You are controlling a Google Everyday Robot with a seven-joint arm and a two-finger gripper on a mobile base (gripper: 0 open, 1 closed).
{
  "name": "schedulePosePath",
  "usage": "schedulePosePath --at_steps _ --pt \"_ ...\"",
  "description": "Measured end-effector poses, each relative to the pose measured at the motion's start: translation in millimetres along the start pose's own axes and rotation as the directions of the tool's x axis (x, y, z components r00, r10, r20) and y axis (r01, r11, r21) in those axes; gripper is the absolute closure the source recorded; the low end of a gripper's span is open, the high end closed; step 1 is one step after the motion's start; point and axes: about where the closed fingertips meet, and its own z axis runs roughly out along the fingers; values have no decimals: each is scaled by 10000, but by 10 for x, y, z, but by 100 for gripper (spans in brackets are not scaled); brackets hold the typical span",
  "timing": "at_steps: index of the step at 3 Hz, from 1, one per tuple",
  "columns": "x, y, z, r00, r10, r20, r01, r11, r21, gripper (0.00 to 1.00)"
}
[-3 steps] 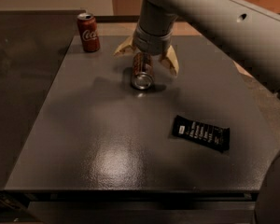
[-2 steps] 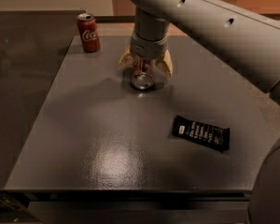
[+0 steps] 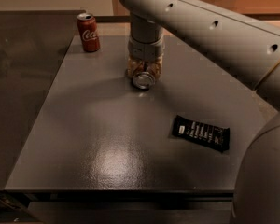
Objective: Pick orange can
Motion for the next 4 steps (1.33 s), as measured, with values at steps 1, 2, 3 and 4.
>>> schedulePosePath --at_steps 1,2,3,4 --pt "66 -10 -94 9997 241 0 -241 9995 216 88" --pt "144 -18 -359 9978 644 -131 -632 9946 819 100" --pt "202 14 -654 9952 944 -262 -902 9872 1319 100" --pt "208 89 -1207 9918 1005 -786 -839 9779 1915 100"
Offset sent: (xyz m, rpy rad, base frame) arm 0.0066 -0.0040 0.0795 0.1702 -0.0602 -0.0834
